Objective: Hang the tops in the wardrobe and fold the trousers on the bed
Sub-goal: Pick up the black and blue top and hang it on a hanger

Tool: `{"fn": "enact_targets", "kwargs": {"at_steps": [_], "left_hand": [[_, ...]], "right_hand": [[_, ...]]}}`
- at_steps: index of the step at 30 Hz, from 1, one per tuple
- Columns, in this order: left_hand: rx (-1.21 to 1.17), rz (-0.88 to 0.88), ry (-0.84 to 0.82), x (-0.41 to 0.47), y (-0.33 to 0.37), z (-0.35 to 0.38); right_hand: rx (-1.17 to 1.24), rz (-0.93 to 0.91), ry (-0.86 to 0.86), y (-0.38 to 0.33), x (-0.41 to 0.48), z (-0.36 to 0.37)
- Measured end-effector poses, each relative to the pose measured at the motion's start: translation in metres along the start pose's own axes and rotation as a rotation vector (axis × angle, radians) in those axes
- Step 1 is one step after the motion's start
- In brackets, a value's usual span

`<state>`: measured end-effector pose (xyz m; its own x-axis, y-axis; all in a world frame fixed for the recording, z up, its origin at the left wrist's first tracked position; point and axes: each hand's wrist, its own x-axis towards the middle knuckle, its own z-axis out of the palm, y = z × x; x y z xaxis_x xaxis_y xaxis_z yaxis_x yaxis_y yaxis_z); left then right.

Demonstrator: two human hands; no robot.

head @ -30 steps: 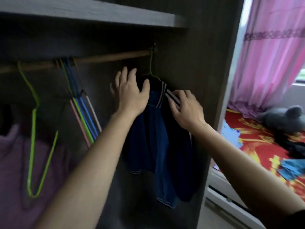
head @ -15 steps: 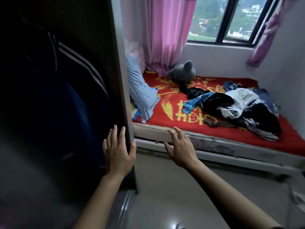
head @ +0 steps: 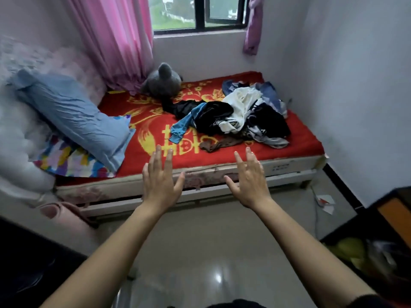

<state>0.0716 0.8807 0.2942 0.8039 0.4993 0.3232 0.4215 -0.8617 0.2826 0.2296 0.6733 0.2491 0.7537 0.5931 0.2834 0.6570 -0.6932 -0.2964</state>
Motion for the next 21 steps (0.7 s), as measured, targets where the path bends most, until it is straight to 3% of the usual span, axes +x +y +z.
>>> {"fn": "enact_targets", "kwargs": {"at_steps": [7, 14, 21], "left_hand": [[-0.027, 0.114, -0.102, 0.078, 0.085, 0.064], [0.01, 0.103, -0.241, 0.152, 0.075, 0.141], [-0.041, 0.063, -0.271, 0.305, 0.066, 0.216]], "right_hand": [[-0.012, 0.211, -0.015, 0.132, 0.033, -0.017], [-0.04, 0.262, -0.153, 0.177, 0.09, 0.033], [-0.141, 0.285, -0.188, 0.23, 0.246, 0.058]]}}
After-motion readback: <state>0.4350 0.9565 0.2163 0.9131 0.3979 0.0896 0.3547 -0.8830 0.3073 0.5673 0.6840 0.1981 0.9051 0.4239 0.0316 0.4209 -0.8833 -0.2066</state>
